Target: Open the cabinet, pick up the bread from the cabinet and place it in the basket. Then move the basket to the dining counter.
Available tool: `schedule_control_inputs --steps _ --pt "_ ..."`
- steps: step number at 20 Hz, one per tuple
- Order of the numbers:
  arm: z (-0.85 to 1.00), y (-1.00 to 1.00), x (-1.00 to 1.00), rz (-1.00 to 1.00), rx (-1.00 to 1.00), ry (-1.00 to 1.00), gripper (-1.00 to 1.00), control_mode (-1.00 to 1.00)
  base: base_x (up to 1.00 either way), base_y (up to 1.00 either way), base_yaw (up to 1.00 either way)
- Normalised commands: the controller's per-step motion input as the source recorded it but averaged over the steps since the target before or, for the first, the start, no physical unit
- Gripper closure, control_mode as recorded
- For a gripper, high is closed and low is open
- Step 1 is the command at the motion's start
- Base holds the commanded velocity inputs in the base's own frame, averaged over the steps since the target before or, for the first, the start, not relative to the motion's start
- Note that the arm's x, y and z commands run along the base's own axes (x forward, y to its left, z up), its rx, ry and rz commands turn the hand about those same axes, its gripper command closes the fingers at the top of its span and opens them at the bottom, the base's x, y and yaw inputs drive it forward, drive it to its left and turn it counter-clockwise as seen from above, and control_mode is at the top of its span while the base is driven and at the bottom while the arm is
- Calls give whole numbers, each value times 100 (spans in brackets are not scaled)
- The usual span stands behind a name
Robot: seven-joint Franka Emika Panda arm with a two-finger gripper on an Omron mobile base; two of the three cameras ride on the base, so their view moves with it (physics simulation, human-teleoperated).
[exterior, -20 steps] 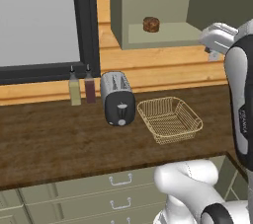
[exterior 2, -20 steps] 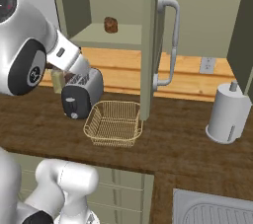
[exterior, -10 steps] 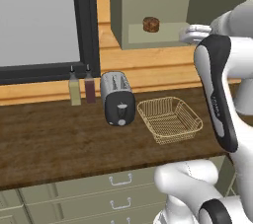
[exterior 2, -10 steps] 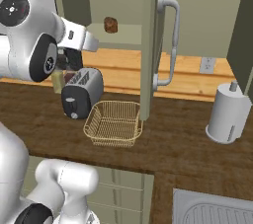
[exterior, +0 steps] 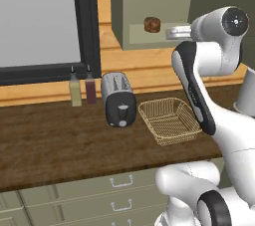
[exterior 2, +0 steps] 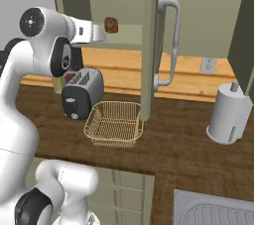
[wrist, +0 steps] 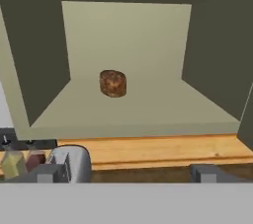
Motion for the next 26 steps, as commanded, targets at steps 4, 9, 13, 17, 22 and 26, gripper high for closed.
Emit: schedule_control_inputs --steps 4,9,13,17,22,26 --pt "49 0 44 0 -2 14 -100 -100 0 0 0" --pt "3 0 52 0 0 4 -100 -100 0 0 0" --pt "-36 1 39 2 0 0 -100 -100 0 0 0" --pt "-49 0 34 7 0 -1 -100 -100 0 0 0" --pt "-10 0 61 15 0 0 -100 -100 0 0 0" --pt "0 0 67 17 0 0 -100 -100 0 0 0"
